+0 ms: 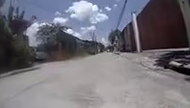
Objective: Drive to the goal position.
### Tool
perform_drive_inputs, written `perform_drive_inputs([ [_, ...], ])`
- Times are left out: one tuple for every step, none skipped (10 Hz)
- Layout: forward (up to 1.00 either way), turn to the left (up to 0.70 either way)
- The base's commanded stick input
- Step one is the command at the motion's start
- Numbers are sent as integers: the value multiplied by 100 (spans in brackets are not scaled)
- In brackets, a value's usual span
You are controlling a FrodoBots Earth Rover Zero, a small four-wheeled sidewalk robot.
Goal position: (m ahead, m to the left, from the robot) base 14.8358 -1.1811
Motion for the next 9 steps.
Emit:
perform_drive_inputs([
  [85, 0],
  [85, 0],
  [85, 0],
  [85, 0],
  [85, 0],
  [85, 0],
  [85, 0],
  [85, 0],
  [85, 0],
])
